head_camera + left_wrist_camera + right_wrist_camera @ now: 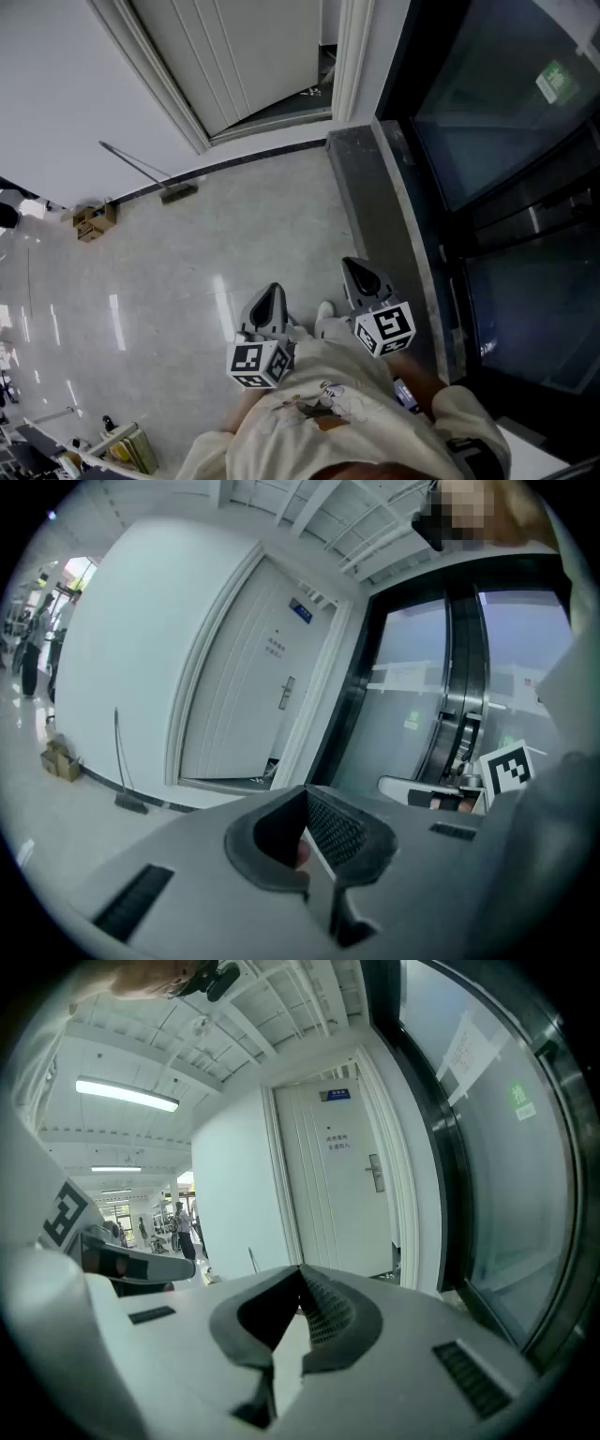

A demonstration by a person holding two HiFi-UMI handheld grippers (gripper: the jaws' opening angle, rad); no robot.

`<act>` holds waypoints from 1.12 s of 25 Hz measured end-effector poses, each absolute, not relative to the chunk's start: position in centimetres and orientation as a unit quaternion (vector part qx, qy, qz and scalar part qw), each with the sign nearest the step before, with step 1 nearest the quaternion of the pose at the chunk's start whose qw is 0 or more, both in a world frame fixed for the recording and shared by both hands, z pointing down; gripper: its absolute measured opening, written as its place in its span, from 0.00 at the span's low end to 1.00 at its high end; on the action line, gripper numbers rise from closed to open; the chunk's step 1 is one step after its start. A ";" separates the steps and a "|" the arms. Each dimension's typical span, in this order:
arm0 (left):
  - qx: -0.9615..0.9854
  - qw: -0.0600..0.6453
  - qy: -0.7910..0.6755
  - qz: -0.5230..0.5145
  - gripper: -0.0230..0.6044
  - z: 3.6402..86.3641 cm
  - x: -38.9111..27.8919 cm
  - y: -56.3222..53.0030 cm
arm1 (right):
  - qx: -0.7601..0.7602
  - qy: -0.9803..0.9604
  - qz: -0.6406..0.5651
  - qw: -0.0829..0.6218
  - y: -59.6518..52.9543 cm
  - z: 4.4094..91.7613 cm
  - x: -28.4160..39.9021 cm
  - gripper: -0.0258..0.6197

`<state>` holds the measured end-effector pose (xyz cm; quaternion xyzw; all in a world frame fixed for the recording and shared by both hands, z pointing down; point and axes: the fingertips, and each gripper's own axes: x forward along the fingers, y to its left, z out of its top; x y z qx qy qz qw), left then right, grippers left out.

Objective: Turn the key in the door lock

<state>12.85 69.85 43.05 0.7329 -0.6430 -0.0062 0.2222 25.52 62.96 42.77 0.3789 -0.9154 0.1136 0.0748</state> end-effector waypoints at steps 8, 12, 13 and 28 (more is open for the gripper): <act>0.739 0.227 -0.634 -0.007 0.04 43.1 15.0 67.1 | 0.379 -0.908 0.158 0.083 61.5 44.1 27.2 0.05; 0.743 0.225 -0.630 -0.015 0.04 42.6 16.2 65.3 | 0.377 -0.909 0.160 0.082 60.5 43.9 28.3 0.05; 0.744 0.223 -0.630 -0.017 0.04 42.6 16.4 64.7 | 0.372 -0.911 0.159 0.078 60.0 43.8 28.4 0.05; 0.749 0.213 -0.626 -0.031 0.04 43.3 12.0 49.4 | 0.314 -0.944 0.091 0.051 44.1 41.9 21.9 0.05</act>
